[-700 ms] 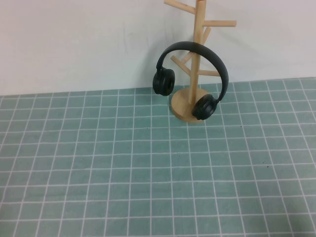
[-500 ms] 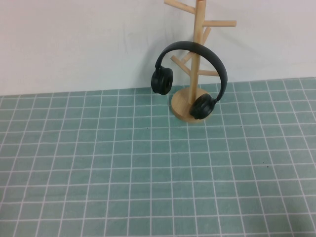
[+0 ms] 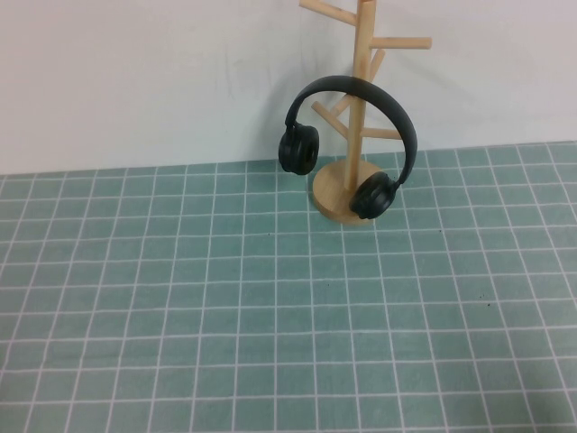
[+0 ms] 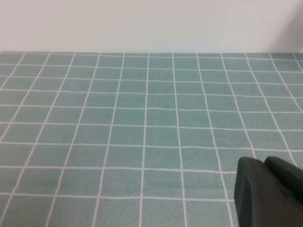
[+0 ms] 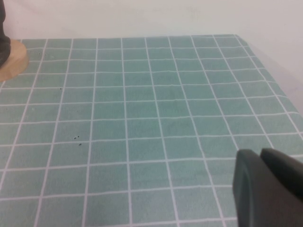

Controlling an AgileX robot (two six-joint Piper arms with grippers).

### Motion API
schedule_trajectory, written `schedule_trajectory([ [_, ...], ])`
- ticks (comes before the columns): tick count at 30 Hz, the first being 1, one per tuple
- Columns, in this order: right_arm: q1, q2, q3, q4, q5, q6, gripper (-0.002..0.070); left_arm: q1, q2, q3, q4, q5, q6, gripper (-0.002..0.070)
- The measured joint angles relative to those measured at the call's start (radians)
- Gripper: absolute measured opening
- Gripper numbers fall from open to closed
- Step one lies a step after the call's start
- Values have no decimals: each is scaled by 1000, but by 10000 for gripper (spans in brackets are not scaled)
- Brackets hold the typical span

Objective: Take out the headphones from the headphone stand

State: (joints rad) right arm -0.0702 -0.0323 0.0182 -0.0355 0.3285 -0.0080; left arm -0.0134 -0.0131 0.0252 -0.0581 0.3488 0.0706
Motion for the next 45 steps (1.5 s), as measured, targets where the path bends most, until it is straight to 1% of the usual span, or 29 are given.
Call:
schedule_trajectory([
  [30, 0, 0, 0, 0, 0, 0, -8, 0, 0, 0, 0, 0, 0, -3],
  [35, 0, 0, 0, 0, 0, 0, -8, 0, 0, 0, 18, -4, 2, -3],
  [38, 0, 0, 0, 0, 0, 0, -8, 0, 0, 0, -27, -11, -4, -3],
  [40, 0, 0, 0, 0, 0, 0, -8, 0, 0, 0, -83, -33, -5, -3],
  [42, 0, 0, 0, 0, 0, 0, -8, 0, 0, 0, -171, -66, -10, -3],
  [45, 0, 0, 0, 0, 0, 0, -8, 0, 0, 0, -346, -109, -32, -3],
])
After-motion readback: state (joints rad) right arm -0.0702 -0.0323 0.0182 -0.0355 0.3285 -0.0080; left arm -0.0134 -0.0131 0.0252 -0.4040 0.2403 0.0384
